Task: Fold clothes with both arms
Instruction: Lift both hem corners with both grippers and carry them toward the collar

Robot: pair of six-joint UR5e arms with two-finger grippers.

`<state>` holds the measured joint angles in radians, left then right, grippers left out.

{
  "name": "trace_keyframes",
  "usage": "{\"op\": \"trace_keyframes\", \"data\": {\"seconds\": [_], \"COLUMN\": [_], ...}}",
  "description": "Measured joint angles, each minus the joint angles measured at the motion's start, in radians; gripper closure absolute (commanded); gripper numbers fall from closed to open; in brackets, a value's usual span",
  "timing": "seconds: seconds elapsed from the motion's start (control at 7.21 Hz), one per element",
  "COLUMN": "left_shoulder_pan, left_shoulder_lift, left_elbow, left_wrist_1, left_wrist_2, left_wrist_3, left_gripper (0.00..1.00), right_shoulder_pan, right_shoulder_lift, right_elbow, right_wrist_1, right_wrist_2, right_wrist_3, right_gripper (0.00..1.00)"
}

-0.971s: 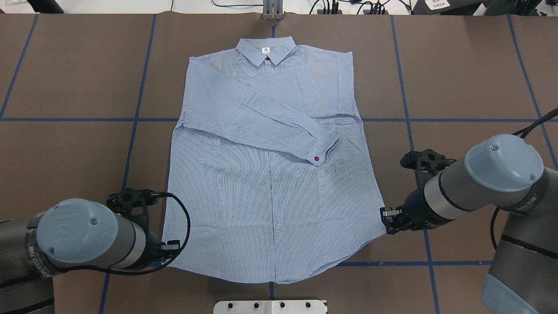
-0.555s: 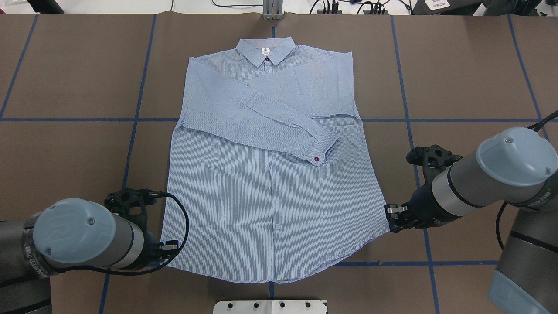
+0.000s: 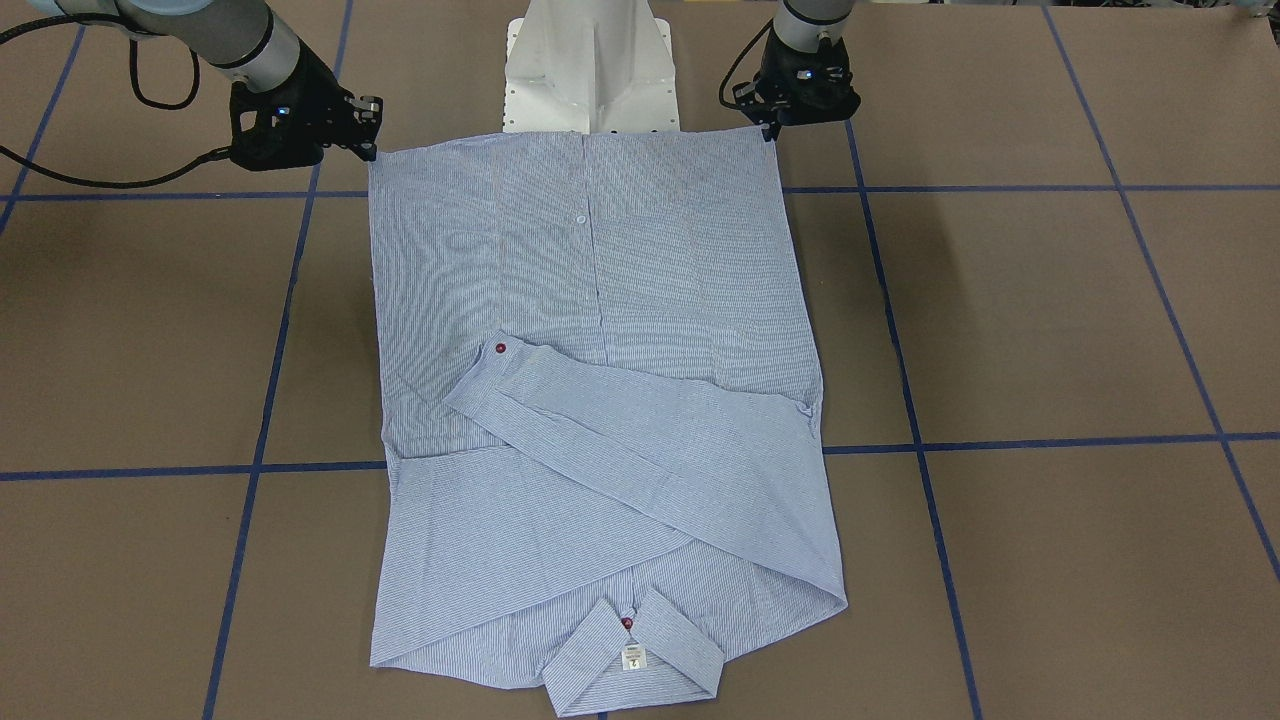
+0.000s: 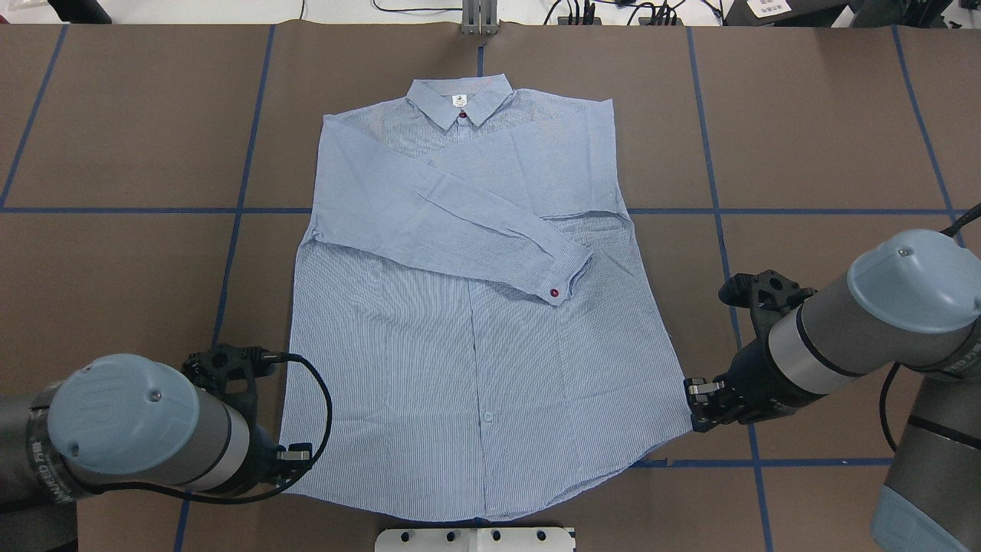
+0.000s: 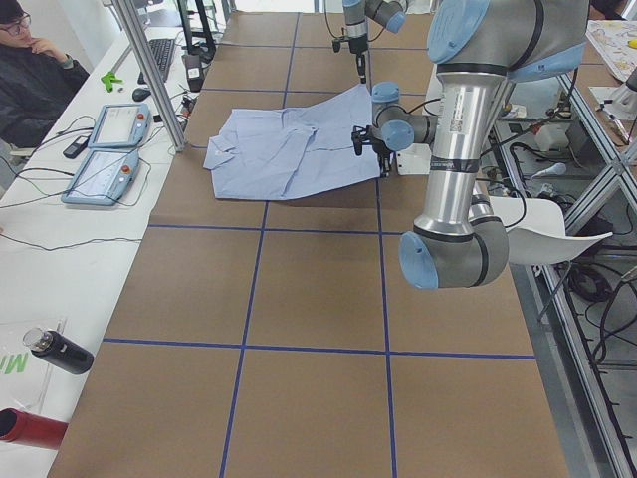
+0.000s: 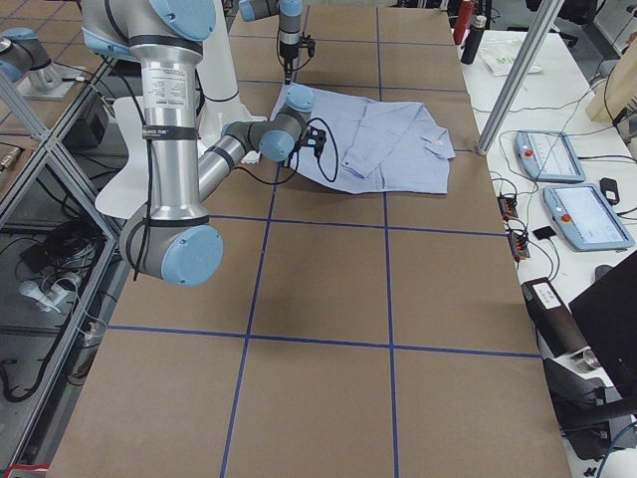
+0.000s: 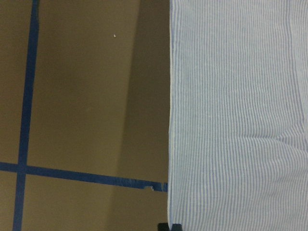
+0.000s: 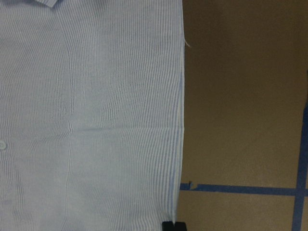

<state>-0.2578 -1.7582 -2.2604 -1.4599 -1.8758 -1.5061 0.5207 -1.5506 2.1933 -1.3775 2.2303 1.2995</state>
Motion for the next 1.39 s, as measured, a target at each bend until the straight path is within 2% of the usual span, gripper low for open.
{"op": "trace_keyframes", "data": {"seconds": [0.42, 0.69, 1.11, 1.39], "left_shoulder_pan": [0.052, 0.051, -0.041, -0.176], "left_shoulder_lift": [-0.002, -0.018, -0.03, -0.043], "left_elbow": [-0.014, -0.01, -0.008, 0.0], "left_wrist_1": [0.02, 0.02, 0.019, 0.019], "left_wrist_2": [-0.015, -0.023, -0.039, -0.106], "left_wrist_3": [-0.012, -0.011, 0.001, 0.078], "left_gripper": [1.0, 1.0, 1.0, 1.0], "right_shoulder_pan": [-0.05, -0.019, 0.096, 0.142], "right_shoulder_lift": [-0.022, 0.007, 0.089, 0.166], "right_elbow": [-0.001, -0.031, -0.105, -0.173], "right_wrist_1": [0.001, 0.004, 0.008, 0.009], "right_wrist_2": [0.064, 0.066, 0.063, 0.063], "right_wrist_3": [0.003, 0.0, -0.003, -0.003], "right_gripper": [1.0, 1.0, 1.0, 1.0]}}
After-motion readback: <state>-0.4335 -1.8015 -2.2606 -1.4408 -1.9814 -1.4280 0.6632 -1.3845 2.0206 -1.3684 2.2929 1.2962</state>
